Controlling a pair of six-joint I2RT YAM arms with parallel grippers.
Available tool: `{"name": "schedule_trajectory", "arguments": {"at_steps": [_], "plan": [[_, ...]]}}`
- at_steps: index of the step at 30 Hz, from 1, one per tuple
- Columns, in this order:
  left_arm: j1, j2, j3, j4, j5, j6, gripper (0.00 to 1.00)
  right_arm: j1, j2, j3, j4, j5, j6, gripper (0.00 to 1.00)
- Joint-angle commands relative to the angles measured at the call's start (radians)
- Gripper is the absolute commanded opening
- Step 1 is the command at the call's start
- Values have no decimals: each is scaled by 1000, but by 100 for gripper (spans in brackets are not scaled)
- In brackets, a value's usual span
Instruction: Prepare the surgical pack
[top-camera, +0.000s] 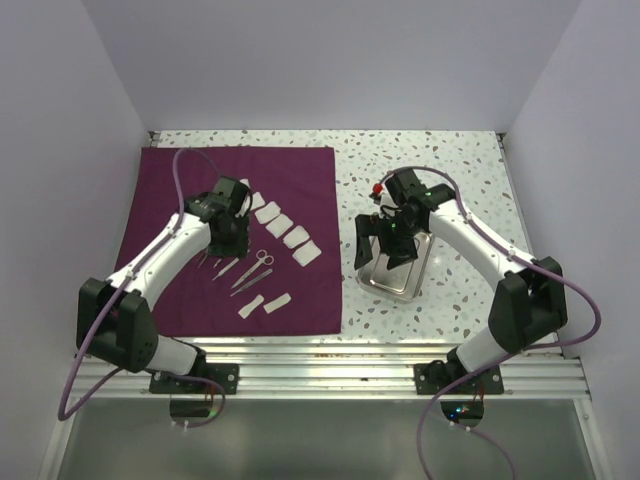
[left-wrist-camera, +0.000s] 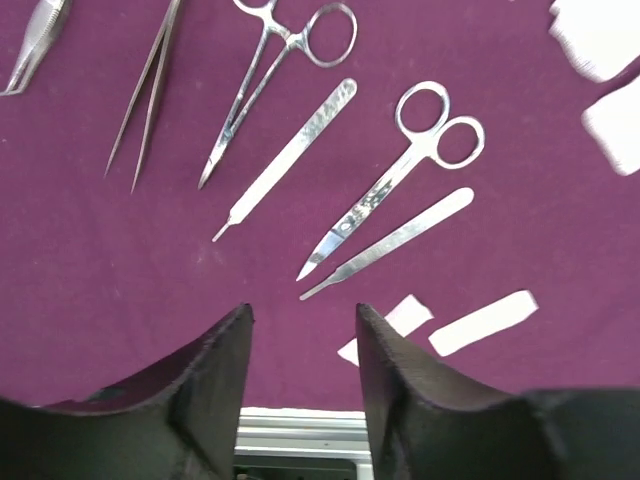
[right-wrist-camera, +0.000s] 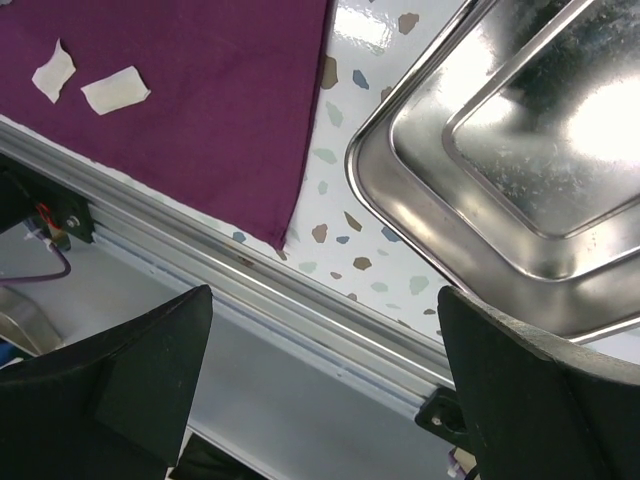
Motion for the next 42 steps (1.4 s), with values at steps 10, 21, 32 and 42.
{"name": "schedule_trajectory", "arguments": {"at_steps": [10,21,32,42], "plan": [[5,137,-24,142,26,205,41,1,58,29,32,-60,-26,99],[8,287,41,237,-47,317,33,-1,58,8,12,-63,-46,99],[176,338,133,310,-57,351,35,1,75,6,-21,-75,-67,99],[199,481,217,295,-44,351,41,1,106,52,-49,-77,-84,99]]}}
